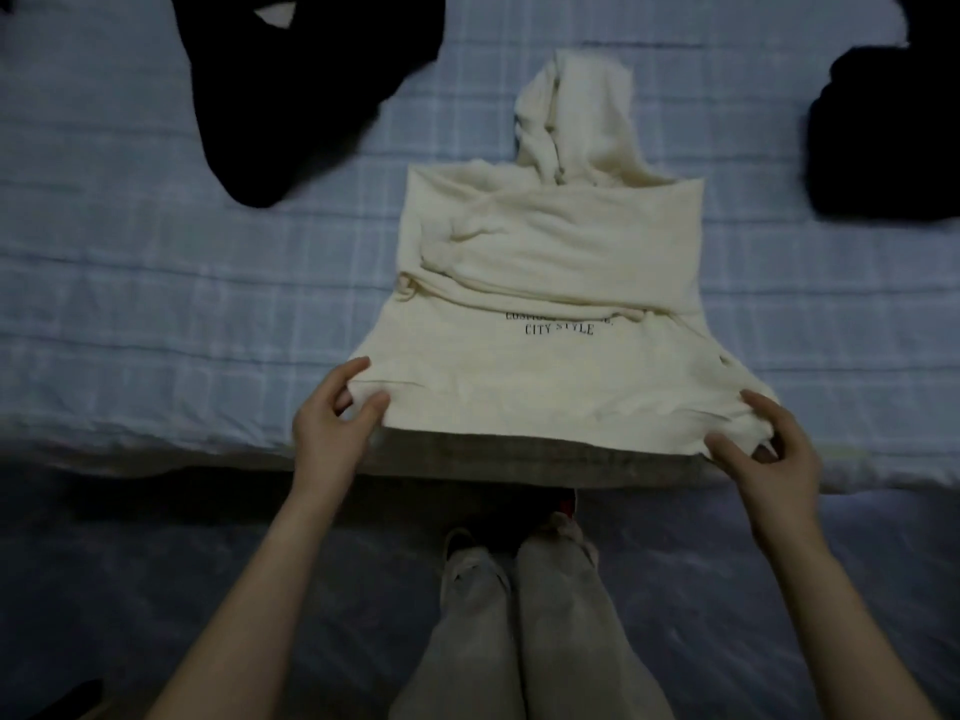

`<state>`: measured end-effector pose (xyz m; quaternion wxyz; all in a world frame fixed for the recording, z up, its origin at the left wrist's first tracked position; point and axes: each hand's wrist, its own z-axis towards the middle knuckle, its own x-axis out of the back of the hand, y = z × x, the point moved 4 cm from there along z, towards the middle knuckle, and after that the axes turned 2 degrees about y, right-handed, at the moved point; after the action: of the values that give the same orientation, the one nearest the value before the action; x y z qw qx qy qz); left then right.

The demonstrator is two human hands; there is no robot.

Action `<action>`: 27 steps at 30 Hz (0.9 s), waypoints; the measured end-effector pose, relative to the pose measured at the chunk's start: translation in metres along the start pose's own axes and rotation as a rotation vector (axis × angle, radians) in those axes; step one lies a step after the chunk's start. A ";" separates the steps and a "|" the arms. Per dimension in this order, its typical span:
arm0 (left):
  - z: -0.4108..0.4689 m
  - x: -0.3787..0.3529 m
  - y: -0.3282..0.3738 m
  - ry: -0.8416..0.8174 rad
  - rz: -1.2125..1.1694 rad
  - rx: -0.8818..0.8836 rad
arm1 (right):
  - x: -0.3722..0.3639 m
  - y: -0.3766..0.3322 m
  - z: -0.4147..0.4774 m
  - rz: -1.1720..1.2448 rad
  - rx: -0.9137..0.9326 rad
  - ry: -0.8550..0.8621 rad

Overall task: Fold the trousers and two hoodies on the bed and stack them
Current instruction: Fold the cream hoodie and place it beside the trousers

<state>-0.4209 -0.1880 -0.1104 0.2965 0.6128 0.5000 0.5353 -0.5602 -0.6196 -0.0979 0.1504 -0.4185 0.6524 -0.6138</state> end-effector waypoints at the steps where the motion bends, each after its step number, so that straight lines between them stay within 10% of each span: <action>1: 0.011 -0.001 0.009 0.006 0.011 -0.014 | 0.000 -0.009 0.011 0.012 0.007 0.017; 14: 0.203 -0.098 0.087 0.028 0.233 -0.257 | -0.058 -0.055 0.247 -0.036 0.151 -0.028; 21: 0.271 -0.186 0.023 -0.049 0.260 -0.102 | -0.134 0.010 0.333 -0.176 0.039 -0.113; 27: 0.253 -0.216 0.027 0.005 0.788 -0.528 | -0.161 0.018 0.298 -0.555 0.485 -0.065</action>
<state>-0.1564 -0.3541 -0.2274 0.2154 0.6580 0.0770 0.7174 -0.2575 -0.7050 -0.2256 0.0934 -0.5510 0.3443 -0.7544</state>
